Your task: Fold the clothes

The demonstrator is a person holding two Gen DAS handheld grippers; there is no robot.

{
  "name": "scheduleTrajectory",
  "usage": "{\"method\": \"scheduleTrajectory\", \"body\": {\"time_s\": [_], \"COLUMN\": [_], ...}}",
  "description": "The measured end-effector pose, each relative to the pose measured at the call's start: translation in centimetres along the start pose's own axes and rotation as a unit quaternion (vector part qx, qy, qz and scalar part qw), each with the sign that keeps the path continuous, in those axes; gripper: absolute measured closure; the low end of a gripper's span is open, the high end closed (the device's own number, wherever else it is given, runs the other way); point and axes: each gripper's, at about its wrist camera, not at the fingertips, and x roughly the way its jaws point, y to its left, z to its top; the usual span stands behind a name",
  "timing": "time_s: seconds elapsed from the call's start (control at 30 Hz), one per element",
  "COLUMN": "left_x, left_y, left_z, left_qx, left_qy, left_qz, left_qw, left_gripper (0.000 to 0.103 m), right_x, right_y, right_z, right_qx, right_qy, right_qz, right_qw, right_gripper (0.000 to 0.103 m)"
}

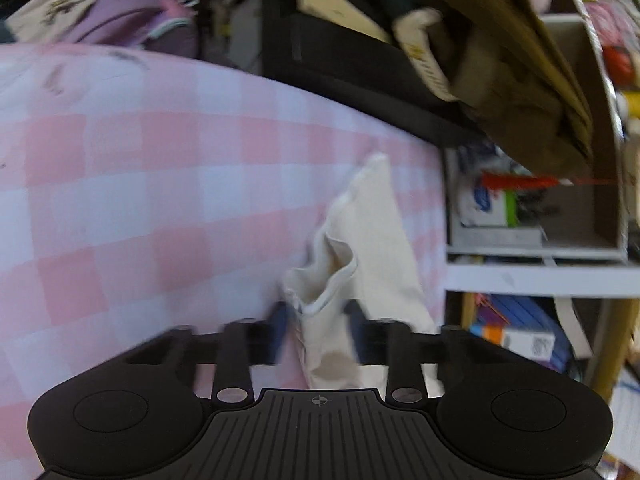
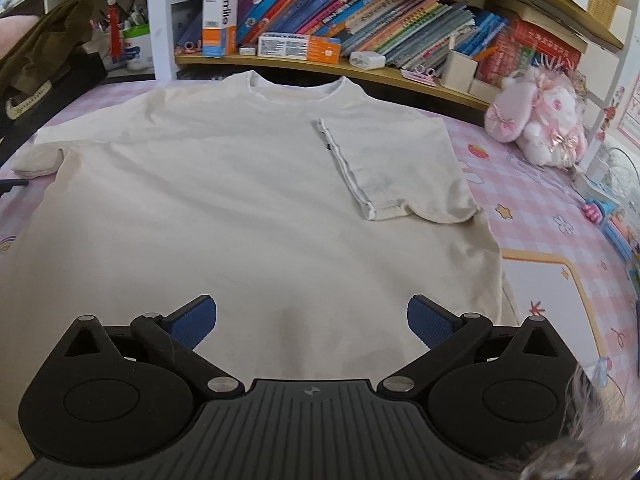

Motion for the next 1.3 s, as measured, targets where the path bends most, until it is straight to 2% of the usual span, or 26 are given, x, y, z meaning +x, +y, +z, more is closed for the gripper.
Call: {"method": "scheduleTrajectory", "body": {"time_s": [0.03,0.07,0.17,0.27,0.33,0.37,0.4,0.43,0.47,0.5,0.57,0.6,0.63,0.67,0.7,0.73,0.8,0.83,0.87,0.93,0.97,1.03,1.13,1.2,1.23,1.3], "left_x": [0.2,0.1,-0.1,-0.3,-0.3,0.1,0.7,1.4,2.0,2.6,3.8,4.4,4.8,5.2,5.4,5.2,4.7,4.5,4.3,4.2,4.3,4.7,5.2,4.6,4.3,4.1], "left_y": [0.0,-0.5,-4.0,-7.6,-10.0,-11.0,-11.4,-11.7,-12.1,-12.5,-13.2,-13.3,-12.7,-12.2,-11.8,-11.7,-11.6,-11.7,-11.9,-12.6,-12.6,-12.6,-11.9,-12.0,-12.2,-13.5], "left_z": [0.2,0.0,-1.6,-3.2,-4.6,-6.6,-8.9,-11.3,-13.6,-15.9,-20.5,-22.0,-21.9,-21.8,-21.5,-20.7,-19.0,-18.4,-18.1,-18.0,-18.5,-20.2,-22.7,-22.6,-22.2,-19.2], "left_qx": [-0.013,0.002,0.104,0.204,0.276,0.333,0.397,0.459,0.518,0.575,0.679,0.708,0.701,0.694,0.684,0.667,0.632,0.619,0.616,0.615,0.621,0.641,0.675,0.677,0.671,0.633], "left_qy": [-0.001,-0.006,-0.025,-0.044,-0.05,-0.035,-0.009,0.017,0.043,0.069,0.119,0.134,0.132,0.131,0.129,0.127,0.123,0.119,0.111,0.097,0.104,0.142,0.196,0.199,0.197,0.152], "left_qz": [0.002,0.007,-0.007,-0.021,-0.031,-0.034,-0.029,-0.025,-0.021,-0.016,-0.007,0.002,0.018,0.034,0.042,0.033,0.015,0.008,0.001,-0.013,-0.018,-0.019,-0.015,-0.041,-0.057,-0.065], "left_qw": [0.9999,1.0,0.9943,0.9778,0.9593,0.9418,0.9174,0.888,0.8538,0.8149,0.7242,0.6939,0.7006,0.707,0.7169,0.7333,0.7648,0.7764,0.7803,0.782,0.7768,0.7539,0.7112,0.7078,0.713,0.7564], "left_gripper": [0.092,0.096,0.098,0.098,0.098,0.098,0.098,0.098,0.097,0.096,0.086,0.086,0.084,0.069,0.061,0.051,0.048,0.048,0.047,0.047,0.046,0.045,0.045,0.044,0.044,0.045], "right_x": [0.0,-0.1,-0.1,-0.1,0.0,0.0,0.0,0.1,0.1,0.2,0.3,0.4,0.4,0.5,0.5,0.5,0.7,0.8,0.9,1.2,1.2,1.3,1.4,1.3,1.3,1.2], "right_y": [-0.1,-0.3,-0.7,-1.2,-1.7,-2.0,-2.3,-2.5,-2.8,-3.0,-3.4,-3.6,-3.8,-4.0,-4.2,-4.4,-4.8,-5.0,-5.2,-5.6,-5.7,-5.7,-6.0,-6.4,-6.6,-7.0], "right_z": [-0.1,-0.1,-0.4,-0.6,-0.7,-0.8,-0.8,-0.9,-0.9,-0.9,-1.0,-1.0,-1.0,-1.1,-1.1,-1.2,-1.4,-1.4,-1.5,-1.5,-1.5,-1.6,-1.6,-1.7,-1.8,-1.9], "right_qx": [0.002,0.004,0.011,0.017,0.024,0.028,0.032,0.037,0.041,0.044,0.05,0.053,0.057,0.059,0.061,0.063,0.069,0.073,0.076,0.082,0.083,0.08,0.08,0.085,0.088,0.094], "right_qy": [0.001,0.002,0.004,0.006,0.008,0.009,0.009,0.009,0.009,0.01,0.011,0.011,0.012,0.012,0.012,0.012,0.017,0.02,0.024,0.028,0.029,0.03,0.031,0.031,0.032,0.033], "right_qz": [-0.002,-0.004,-0.009,-0.01,-0.011,-0.012,-0.013,-0.014,-0.015,-0.016,-0.016,-0.016,-0.017,-0.017,-0.017,-0.018,-0.019,-0.019,-0.02,-0.02,-0.018,-0.017,-0.018,-0.021,-0.024,-0.029], "right_qw": [1.0,1.0,1.0,1.0,1.0,0.999,0.999,0.999,0.999,0.999,0.999,0.998,0.998,0.998,0.998,0.998,0.997,0.997,0.997,0.996,0.996,0.996,0.996,0.996,0.995,0.995], "right_gripper": [0.0,0.0,0.0,0.0,0.0,0.0,0.0,0.0,0.0,0.0,0.0,0.0,0.0,0.0,0.0,0.0,0.0,0.0,0.0,0.0,0.0,0.0,0.0,0.0,0.0,0.0]}}
